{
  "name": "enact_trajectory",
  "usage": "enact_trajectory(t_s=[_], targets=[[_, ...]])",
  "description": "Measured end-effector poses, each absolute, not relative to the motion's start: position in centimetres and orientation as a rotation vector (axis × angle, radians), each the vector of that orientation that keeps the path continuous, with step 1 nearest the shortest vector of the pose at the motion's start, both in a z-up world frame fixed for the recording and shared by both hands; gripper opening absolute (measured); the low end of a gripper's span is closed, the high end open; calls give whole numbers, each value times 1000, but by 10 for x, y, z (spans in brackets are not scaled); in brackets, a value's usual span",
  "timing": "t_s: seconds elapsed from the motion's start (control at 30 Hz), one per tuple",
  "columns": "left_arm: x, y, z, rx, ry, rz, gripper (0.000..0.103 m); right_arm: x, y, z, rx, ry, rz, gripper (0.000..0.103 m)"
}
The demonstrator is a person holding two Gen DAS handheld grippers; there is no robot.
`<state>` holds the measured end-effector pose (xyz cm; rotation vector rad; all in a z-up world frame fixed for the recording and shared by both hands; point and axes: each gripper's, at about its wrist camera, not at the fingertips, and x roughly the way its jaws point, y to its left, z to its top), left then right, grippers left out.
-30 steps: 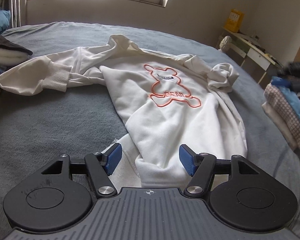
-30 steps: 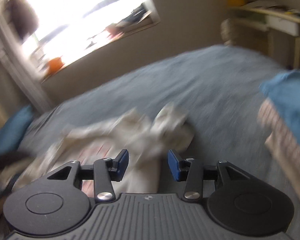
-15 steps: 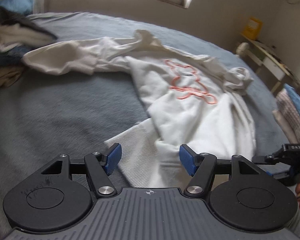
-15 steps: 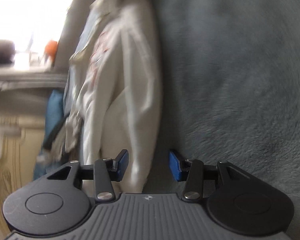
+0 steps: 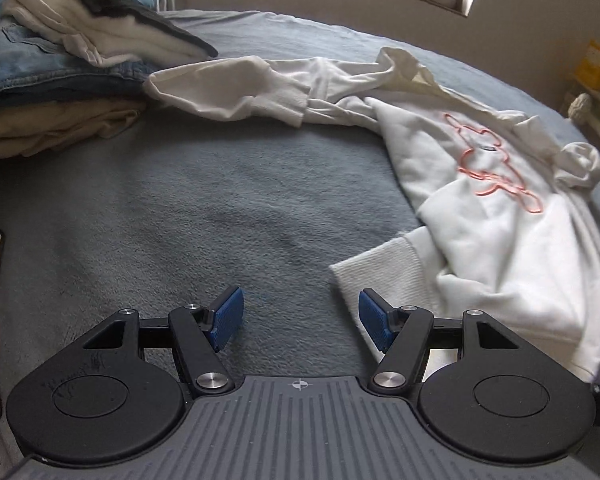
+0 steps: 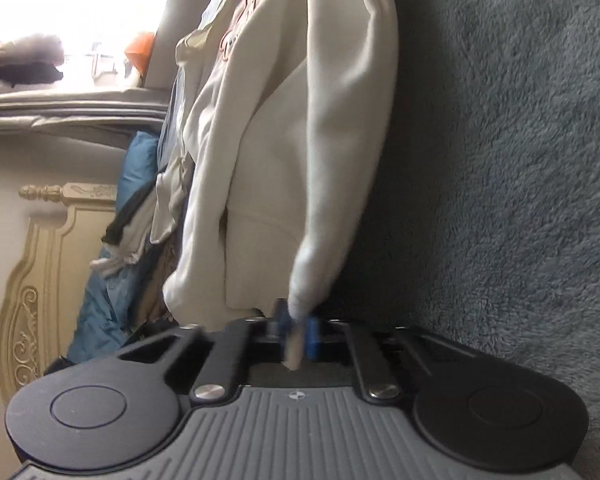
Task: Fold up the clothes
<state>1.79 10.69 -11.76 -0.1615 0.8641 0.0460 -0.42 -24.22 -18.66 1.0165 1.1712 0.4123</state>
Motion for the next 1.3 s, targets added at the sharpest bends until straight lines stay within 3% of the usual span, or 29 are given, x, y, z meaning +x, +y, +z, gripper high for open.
enact_trajectory(t_s=[0.5, 0.8, 1.07, 1.3], targets=[[40, 88, -122, 24, 821, -55, 64, -43, -366, -97, 657, 1043, 71, 3], [56, 80, -126, 83, 849, -150, 68, -49, -414, -148, 740, 1027, -92, 3], [60, 93, -113, -64, 879, -227, 68, -58, -420, -152, 776, 1011, -84, 3], [65, 71, -126, 41, 963, -307, 68, -47, -411, -152, 787, 1007, -85, 4]])
